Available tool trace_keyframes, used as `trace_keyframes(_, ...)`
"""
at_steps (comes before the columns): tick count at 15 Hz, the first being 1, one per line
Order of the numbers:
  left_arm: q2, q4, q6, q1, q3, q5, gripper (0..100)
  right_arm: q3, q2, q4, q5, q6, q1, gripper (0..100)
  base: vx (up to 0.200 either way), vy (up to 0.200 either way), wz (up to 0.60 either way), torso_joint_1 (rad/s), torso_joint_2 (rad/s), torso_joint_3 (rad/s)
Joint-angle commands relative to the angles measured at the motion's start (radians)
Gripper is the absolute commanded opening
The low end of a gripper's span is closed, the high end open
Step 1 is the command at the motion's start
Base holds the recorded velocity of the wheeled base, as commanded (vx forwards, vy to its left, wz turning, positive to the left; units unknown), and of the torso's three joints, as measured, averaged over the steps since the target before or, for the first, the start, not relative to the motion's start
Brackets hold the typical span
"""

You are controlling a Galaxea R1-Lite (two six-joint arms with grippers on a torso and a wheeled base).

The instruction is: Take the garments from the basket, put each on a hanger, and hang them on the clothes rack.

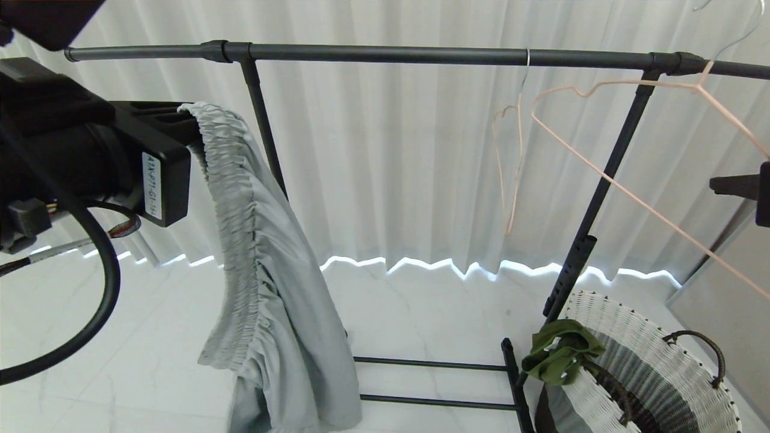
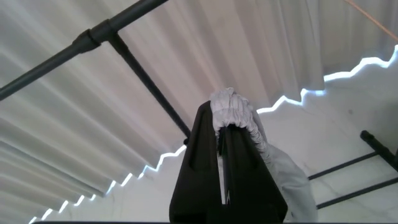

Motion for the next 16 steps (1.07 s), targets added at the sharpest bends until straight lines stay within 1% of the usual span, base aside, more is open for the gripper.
trace_keyframes(1, 0.015, 0.000, -0.001, 0.000, 0.008, 0.000, 0, 0.000, -0.042, 0.000, 0.021, -0.009, 0.005, 0, 0.000, 0.000, 0.00, 0.000, 0.00, 0.000)
trace_keyframes(2, 0.022, 0.000, 0.001, 0.000, 0.021, 0.000, 0, 0.011, -0.064, 0.002, 0.042, -0.032, 0.028, 0, 0.000, 0.000, 0.00, 0.000, 0.00, 0.000)
trace_keyframes(3, 0.025, 0.000, 0.001, 0.000, 0.022, 0.000, 0, 0.017, -0.072, 0.002, 0.050, -0.038, 0.045, 0, 0.000, 0.000, 0.00, 0.000, 0.00, 0.000)
trace_keyframes(4, 0.041, 0.000, 0.001, 0.000, 0.014, 0.000, 0, 0.033, -0.092, 0.004, 0.075, -0.056, 0.108, 0, 0.000, 0.000, 0.00, 0.000, 0.00, 0.000)
trace_keyframes(5, 0.050, 0.000, 0.002, 0.000, 0.010, 0.002, 0, 0.045, -0.098, 0.008, 0.088, -0.059, 0.152, 0, 0.000, 0.000, 0.00, 0.000, 0.00, 0.000)
trace_keyframes(7, 0.067, 0.000, 0.010, 0.000, -0.013, 0.006, 0, 0.079, -0.098, 0.019, 0.094, -0.059, 0.258, 0, 0.000, 0.000, 0.00, 0.000, 0.00, 0.000)
trace_keyframes(8, 0.071, 0.000, 0.010, 0.000, -0.018, 0.008, 0, 0.088, -0.098, 0.024, 0.094, -0.059, 0.278, 0, 0.000, 0.000, 0.00, 0.000, 0.00, 0.000)
trace_keyframes(9, 0.094, 0.000, 0.010, 0.000, -0.044, 0.016, 0, 0.122, -0.098, 0.027, 0.094, -0.059, 0.368, 0, 0.000, 0.000, 0.00, 0.000, 0.00, 0.000)
trace_keyframes(10, 0.111, 0.000, 0.010, 0.000, -0.062, 0.028, 0, 0.135, -0.098, 0.024, 0.094, -0.059, 0.410, 0, 0.000, 0.000, 0.00, 0.000, 0.00, 0.000)
trace_keyframes(11, 0.149, 0.000, 0.002, 0.001, -0.102, 0.059, 0, 0.154, -0.098, 0.019, 0.094, -0.055, 0.473, 0, 0.000, 0.000, 0.00, 0.000, 0.00, 0.000)
trace_keyframes(13, 0.215, 0.000, -0.021, 0.015, -0.170, 0.094, 0, 0.192, -0.118, 0.020, 0.094, -0.050, 0.546, 0, 0.000, 0.000, 0.00, 0.000, 0.00, 0.000)
trace_keyframes(14, 0.238, 0.000, -0.034, 0.018, -0.191, 0.095, 0, 0.209, -0.128, 0.020, 0.094, -0.050, 0.560, 0, 0.000, 0.000, 0.00, 0.000, 0.00, 0.000)
trace_keyframes(15, 0.286, 0.000, -0.074, 0.018, -0.237, 0.101, 0, 0.240, -0.151, 0.019, 0.096, -0.050, 0.576, 0, 0.000, 0.000, 0.00, 0.000, 0.00, 0.000)
trace_keyframes(16, 0.311, 0.000, -0.091, 0.018, -0.253, 0.111, 0, 0.247, -0.167, 0.019, 0.098, -0.049, 0.597, 0, 0.000, 0.000, 0.00, 0.000, 0.00, 0.000)
